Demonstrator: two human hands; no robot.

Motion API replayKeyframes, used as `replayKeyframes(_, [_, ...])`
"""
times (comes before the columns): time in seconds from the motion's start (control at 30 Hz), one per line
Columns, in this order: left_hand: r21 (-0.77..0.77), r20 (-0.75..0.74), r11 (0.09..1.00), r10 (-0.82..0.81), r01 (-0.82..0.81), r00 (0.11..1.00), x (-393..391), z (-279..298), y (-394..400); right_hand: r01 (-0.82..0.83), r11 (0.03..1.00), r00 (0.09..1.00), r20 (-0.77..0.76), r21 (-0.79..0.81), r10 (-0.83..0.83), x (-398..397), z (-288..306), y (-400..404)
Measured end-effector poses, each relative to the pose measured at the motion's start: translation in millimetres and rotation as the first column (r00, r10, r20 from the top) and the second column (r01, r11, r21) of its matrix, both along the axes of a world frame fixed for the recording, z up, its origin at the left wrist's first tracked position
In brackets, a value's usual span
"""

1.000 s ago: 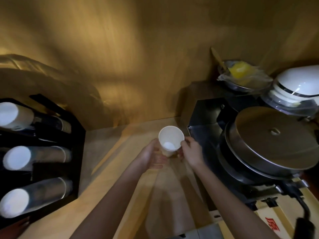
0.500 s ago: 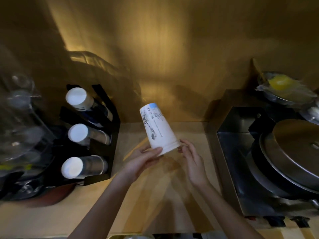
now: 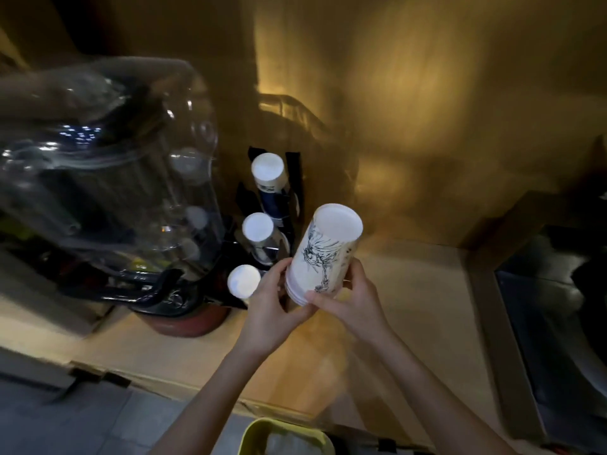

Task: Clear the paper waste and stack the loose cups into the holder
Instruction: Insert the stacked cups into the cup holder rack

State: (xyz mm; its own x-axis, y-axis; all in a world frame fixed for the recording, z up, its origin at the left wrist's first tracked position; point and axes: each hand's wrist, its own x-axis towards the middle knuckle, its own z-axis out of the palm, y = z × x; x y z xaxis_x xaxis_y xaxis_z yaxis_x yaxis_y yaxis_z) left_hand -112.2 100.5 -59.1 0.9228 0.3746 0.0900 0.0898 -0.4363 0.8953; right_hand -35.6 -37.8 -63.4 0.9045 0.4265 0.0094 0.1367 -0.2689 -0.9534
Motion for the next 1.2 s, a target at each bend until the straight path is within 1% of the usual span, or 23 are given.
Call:
replayKeyframes(0.13, [0.090,-0.008,0.996,0.020,-0.019,1.000,-26,23,42,-0.068,0.998,0.996,0.063,0.007,0.068,-12,10,37])
replayKeyframes(0.2, [0.089,0.051,0.995,0.039,-0.043,0.998,-37,45,59,-0.108,0.994,0.991,0.085,-0.005,0.108,-19,14,56])
replayKeyframes(0.3, [0.123,0.131,0.992,-0.001,-0.015,0.991,-46,79,77,-0.158,0.986,0.981,0.104,-0.061,0.164,-26,16,80])
replayKeyframes(0.37, [0.214,0.134,0.977,-0.016,-0.013,0.991,-48,94,85,-0.182,0.979,0.976,0.107,-0.090,0.192,-29,11,91])
replayKeyframes(0.47, [0.401,0.071,0.915,0.014,-0.041,0.997,-46,96,91,-0.211,0.967,0.971,0.088,-0.142,0.224,-30,0,101])
replayKeyframes(0.53, [0.462,0.058,0.885,0.040,-0.062,0.997,-44,89,93,-0.209,0.960,0.969,0.093,-0.184,0.229,-28,-8,104])
replayKeyframes(0.6, [0.464,0.055,0.882,0.057,-0.076,0.997,-43,81,95,-0.201,0.955,0.968,0.105,-0.217,0.228,-26,-14,104])
replayKeyframes(0.73, [0.460,0.045,0.885,0.058,-0.072,0.997,-39,68,98,-0.182,0.955,0.969,0.124,-0.235,0.215,-26,-17,104])
replayKeyframes(0.87, [0.450,0.043,0.890,0.064,-0.077,0.997,-34,54,99,-0.155,0.967,0.971,0.148,-0.202,0.186,-28,-13,103])
replayKeyframes(1.03, [0.434,0.003,0.899,0.064,-0.059,0.998,-24,37,97,-0.111,0.979,0.948,0.277,-0.172,0.156,-31,0,103])
replayKeyframes(1.2, [0.421,-0.048,0.907,0.052,-0.027,0.997,-17,19,95,-0.114,0.961,0.927,0.322,-0.250,0.194,-27,-4,103])
